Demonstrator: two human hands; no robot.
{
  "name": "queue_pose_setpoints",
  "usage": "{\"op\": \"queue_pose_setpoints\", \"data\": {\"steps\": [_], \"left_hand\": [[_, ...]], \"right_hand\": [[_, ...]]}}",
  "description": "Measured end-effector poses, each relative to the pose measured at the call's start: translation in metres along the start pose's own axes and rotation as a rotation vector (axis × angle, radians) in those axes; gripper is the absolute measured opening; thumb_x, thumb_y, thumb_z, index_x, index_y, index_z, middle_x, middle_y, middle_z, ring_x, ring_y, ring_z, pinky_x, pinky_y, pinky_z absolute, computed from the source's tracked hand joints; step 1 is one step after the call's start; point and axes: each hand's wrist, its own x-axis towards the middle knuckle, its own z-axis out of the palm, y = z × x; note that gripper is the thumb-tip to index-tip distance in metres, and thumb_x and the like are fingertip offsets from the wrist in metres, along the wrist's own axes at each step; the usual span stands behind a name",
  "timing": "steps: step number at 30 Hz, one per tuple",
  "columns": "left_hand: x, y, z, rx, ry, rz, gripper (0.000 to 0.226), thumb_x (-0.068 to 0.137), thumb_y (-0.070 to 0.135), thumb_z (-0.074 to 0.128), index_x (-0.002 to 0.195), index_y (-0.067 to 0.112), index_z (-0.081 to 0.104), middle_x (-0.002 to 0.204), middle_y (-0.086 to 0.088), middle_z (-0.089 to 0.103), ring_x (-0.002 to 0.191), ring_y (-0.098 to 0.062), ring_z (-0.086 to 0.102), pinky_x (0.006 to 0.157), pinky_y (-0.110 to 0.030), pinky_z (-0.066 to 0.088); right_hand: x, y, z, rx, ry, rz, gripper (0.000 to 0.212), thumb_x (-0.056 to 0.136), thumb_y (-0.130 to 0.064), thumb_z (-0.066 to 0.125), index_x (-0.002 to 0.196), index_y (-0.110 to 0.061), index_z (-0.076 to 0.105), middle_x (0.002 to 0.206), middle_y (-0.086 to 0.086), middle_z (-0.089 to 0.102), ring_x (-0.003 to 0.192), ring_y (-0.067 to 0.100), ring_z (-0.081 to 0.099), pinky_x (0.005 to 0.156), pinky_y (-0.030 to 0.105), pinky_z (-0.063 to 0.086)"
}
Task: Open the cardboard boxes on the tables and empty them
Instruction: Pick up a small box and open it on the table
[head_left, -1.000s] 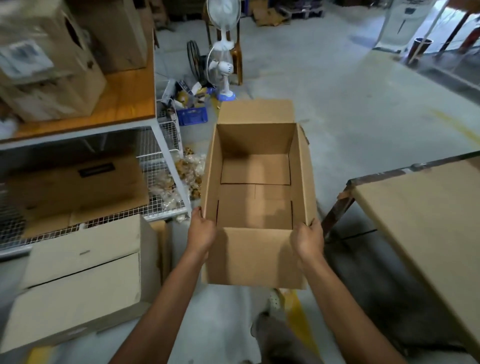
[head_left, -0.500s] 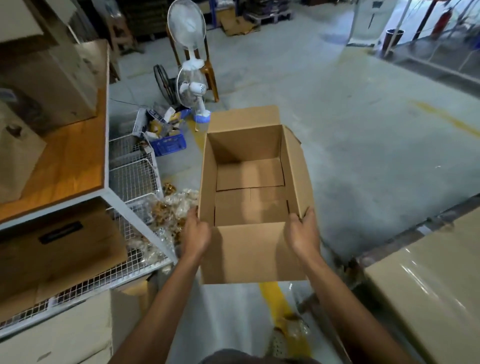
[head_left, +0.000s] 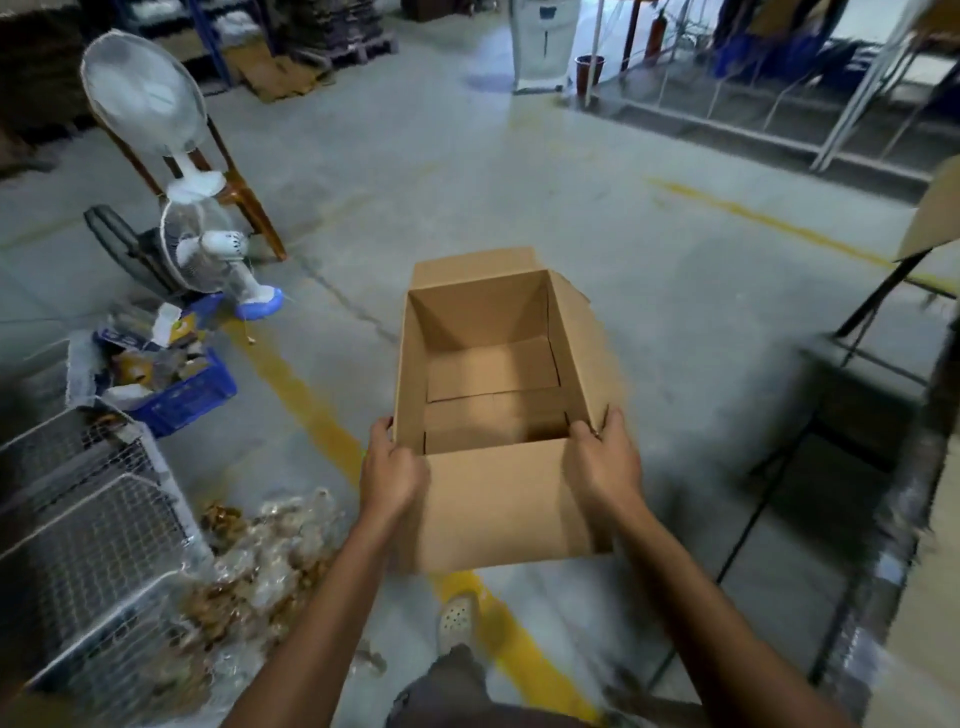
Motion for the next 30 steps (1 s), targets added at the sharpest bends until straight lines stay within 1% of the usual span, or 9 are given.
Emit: {"op": "queue_pose_setpoints", "data": {"steps": [6, 10, 13, 15, 17, 19, 21, 25, 30], "left_hand": [[0.108, 0.066, 0.037, 0.101, -0.188, 0.106, 0.063, 0.069, 0.029, 0.037, 0.130, 0.024, 0.054, 0.124, -0.008, 0.066, 0.113, -0.035, 0.059, 0.089, -0.041, 0.049], [0.158, 0.114, 0.077, 0.085, -0.243, 0.197, 0.054, 0.081, 0.024, 0.040, 0.134, 0.027, 0.051, 0.122, 0.002, 0.063, 0.111, -0.028, 0.058, 0.088, -0.038, 0.046], [0.179, 0.148, 0.116, 0.006, -0.233, 0.298, 0.042, 0.094, 0.010, 0.045, 0.133, 0.026, 0.052, 0.102, 0.018, 0.058, 0.098, -0.020, 0.054, 0.078, -0.029, 0.036], [0.188, 0.173, 0.143, -0.044, -0.247, 0.353, 0.041, 0.097, 0.010, 0.046, 0.133, 0.029, 0.051, 0.096, 0.026, 0.053, 0.095, -0.013, 0.053, 0.077, -0.027, 0.037], [0.196, 0.202, 0.172, -0.094, -0.278, 0.402, 0.041, 0.099, 0.011, 0.046, 0.134, 0.032, 0.050, 0.104, 0.022, 0.055, 0.089, -0.005, 0.055, 0.071, -0.022, 0.039], [0.203, 0.235, 0.206, -0.161, -0.309, 0.463, 0.041, 0.100, 0.011, 0.045, 0.136, 0.030, 0.049, 0.116, 0.017, 0.057, 0.090, 0.004, 0.054, 0.070, -0.013, 0.039], [0.207, 0.272, 0.239, -0.216, -0.330, 0.522, 0.040, 0.101, 0.011, 0.045, 0.137, 0.028, 0.049, 0.123, 0.013, 0.058, 0.099, -0.004, 0.056, 0.077, -0.016, 0.042], [0.213, 0.347, 0.305, -0.296, -0.365, 0.624, 0.039, 0.100, 0.011, 0.044, 0.136, 0.028, 0.050, 0.124, 0.009, 0.058, 0.111, -0.014, 0.057, 0.092, -0.034, 0.050], [0.214, 0.440, 0.388, -0.405, -0.428, 0.749, 0.044, 0.099, 0.004, 0.044, 0.141, 0.018, 0.048, 0.135, -0.003, 0.058, 0.122, -0.021, 0.056, 0.102, -0.042, 0.051]], "right_hand": [[0.071, -0.056, 0.006, 0.102, 0.228, 0.062, 0.067, 0.097, -0.021, 0.054, 0.158, -0.016, 0.026, 0.155, 0.013, 0.043, 0.138, 0.035, 0.043, 0.110, 0.036, 0.035], [0.110, -0.076, -0.006, 0.134, 0.382, 0.065, 0.068, 0.096, -0.020, 0.054, 0.158, -0.014, 0.027, 0.153, 0.015, 0.044, 0.135, 0.034, 0.045, 0.109, 0.036, 0.035], [0.139, -0.090, -0.025, 0.176, 0.482, 0.024, 0.067, 0.096, -0.014, 0.056, 0.157, -0.013, 0.028, 0.136, 0.011, 0.056, 0.113, 0.027, 0.055, 0.099, 0.031, 0.039], [0.160, -0.098, -0.042, 0.208, 0.543, -0.020, 0.068, 0.097, -0.013, 0.056, 0.158, -0.016, 0.027, 0.107, -0.008, 0.056, 0.085, 0.014, 0.054, 0.088, 0.030, 0.043], [0.186, -0.104, -0.065, 0.231, 0.608, -0.062, 0.069, 0.097, -0.014, 0.057, 0.158, -0.019, 0.026, 0.097, -0.024, 0.044, 0.074, 0.006, 0.051, 0.079, 0.032, 0.048], [0.214, -0.113, -0.092, 0.269, 0.664, -0.111, 0.070, 0.096, -0.014, 0.059, 0.158, -0.021, 0.026, 0.104, -0.026, 0.043, 0.075, 0.004, 0.053, 0.081, 0.035, 0.052], [0.240, -0.126, -0.123, 0.303, 0.724, -0.164, 0.070, 0.096, -0.014, 0.059, 0.157, -0.023, 0.026, 0.107, -0.028, 0.042, 0.080, 0.001, 0.056, 0.085, 0.036, 0.054], [0.286, -0.152, -0.187, 0.359, 0.824, -0.251, 0.069, 0.096, -0.009, 0.059, 0.156, -0.023, 0.027, 0.116, -0.025, 0.039, 0.088, -0.018, 0.051, 0.071, 0.005, 0.046], [0.337, -0.186, -0.270, 0.346, 0.950, -0.370, 0.074, 0.094, -0.008, 0.062, 0.157, -0.022, 0.025, 0.125, -0.028, 0.035, 0.093, -0.025, 0.049, 0.082, 0.014, 0.046]]}}
